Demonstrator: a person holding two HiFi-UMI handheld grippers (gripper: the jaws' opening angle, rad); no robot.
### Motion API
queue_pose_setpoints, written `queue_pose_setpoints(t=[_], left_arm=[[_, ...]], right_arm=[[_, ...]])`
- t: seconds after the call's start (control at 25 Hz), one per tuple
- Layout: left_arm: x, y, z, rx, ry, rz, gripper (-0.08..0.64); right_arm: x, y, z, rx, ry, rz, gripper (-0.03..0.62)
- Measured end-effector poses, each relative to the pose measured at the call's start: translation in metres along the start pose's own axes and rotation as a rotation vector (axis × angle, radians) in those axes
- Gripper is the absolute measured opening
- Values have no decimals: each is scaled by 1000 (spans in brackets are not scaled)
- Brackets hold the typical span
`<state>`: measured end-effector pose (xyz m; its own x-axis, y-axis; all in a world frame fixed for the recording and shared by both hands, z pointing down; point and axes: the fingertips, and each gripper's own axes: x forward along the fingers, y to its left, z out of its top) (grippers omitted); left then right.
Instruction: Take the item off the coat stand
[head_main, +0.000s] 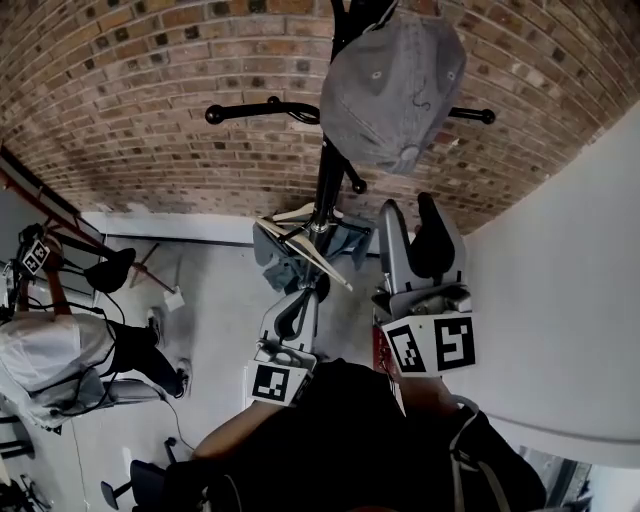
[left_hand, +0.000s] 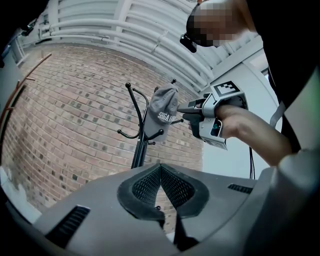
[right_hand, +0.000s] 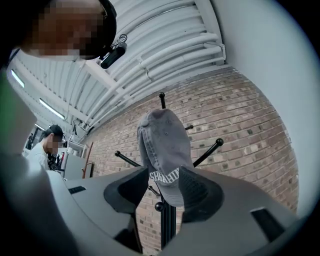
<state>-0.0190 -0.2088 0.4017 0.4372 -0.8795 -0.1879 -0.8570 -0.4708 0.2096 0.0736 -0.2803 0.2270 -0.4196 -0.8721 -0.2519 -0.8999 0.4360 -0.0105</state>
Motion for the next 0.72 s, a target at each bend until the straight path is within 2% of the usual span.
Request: queue_pose_setpoints(t=[0.12, 0.32, 0.52, 0.72], left_arm=[[2, 4, -13, 22, 57, -5, 17], [4, -2, -11, 110, 42, -32, 17], [6, 10, -13, 42, 54, -6, 17], [6, 18, -11, 20, 45, 19, 17]], right_arm=[[8, 2, 8, -13, -37, 8, 184], [22, 7, 9, -43, -44, 19, 204], [33, 3, 15, -69, -61, -10, 207], [43, 3, 16, -91, -59, -3, 206]])
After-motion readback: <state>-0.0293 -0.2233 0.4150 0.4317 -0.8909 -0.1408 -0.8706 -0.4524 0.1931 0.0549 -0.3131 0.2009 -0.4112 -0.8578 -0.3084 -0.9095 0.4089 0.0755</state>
